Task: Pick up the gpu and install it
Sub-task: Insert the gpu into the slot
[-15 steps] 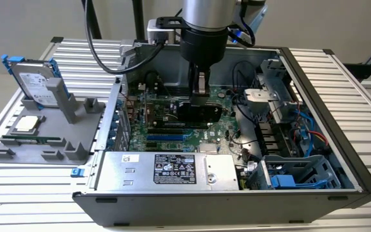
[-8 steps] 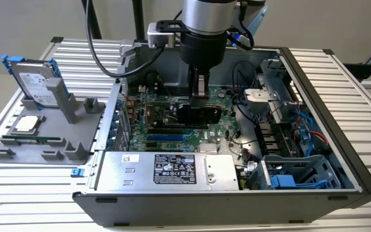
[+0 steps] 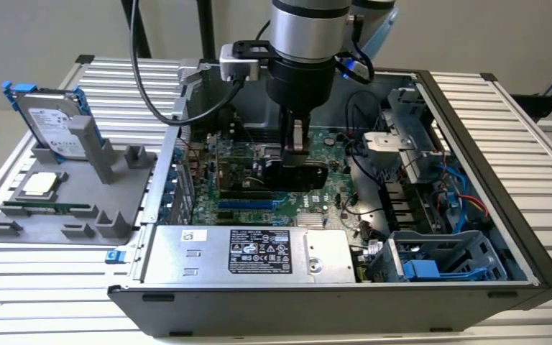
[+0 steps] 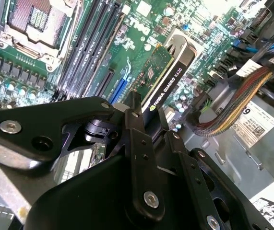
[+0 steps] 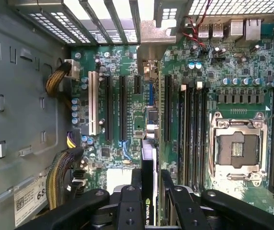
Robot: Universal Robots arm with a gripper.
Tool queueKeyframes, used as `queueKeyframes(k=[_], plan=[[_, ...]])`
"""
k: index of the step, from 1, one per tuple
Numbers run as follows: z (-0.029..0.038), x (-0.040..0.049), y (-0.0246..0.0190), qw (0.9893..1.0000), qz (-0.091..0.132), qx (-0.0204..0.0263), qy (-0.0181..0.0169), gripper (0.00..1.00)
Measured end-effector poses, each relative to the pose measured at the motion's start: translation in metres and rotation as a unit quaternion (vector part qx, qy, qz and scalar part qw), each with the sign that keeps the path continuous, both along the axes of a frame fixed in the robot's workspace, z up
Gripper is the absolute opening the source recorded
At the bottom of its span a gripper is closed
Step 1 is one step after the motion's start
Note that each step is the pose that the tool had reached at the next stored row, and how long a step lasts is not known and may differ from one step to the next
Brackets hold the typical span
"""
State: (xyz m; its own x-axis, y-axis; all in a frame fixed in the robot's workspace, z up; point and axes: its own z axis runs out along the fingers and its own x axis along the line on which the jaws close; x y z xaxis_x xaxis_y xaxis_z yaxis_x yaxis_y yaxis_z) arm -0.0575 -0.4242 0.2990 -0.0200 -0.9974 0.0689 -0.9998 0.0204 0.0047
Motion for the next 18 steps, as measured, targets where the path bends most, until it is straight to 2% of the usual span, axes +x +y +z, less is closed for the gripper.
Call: queueKeyframes(k=[3,7,13,18], plan=[[-0.0015,0.0,-0.0001,1.0,0.0,0.0,0.0004,0.0],[-0.004,-0.0001,-0.0002,1.0,0.0,-0.0001,0.0032,0.0],[-0.0126,-0.0007,-0.0004,1.0,0.0,-0.0001,0.0052,0.0],[-0.0167,-0.0033,-0.0007,1.0,0.0,0.0,0.0073,0.0]])
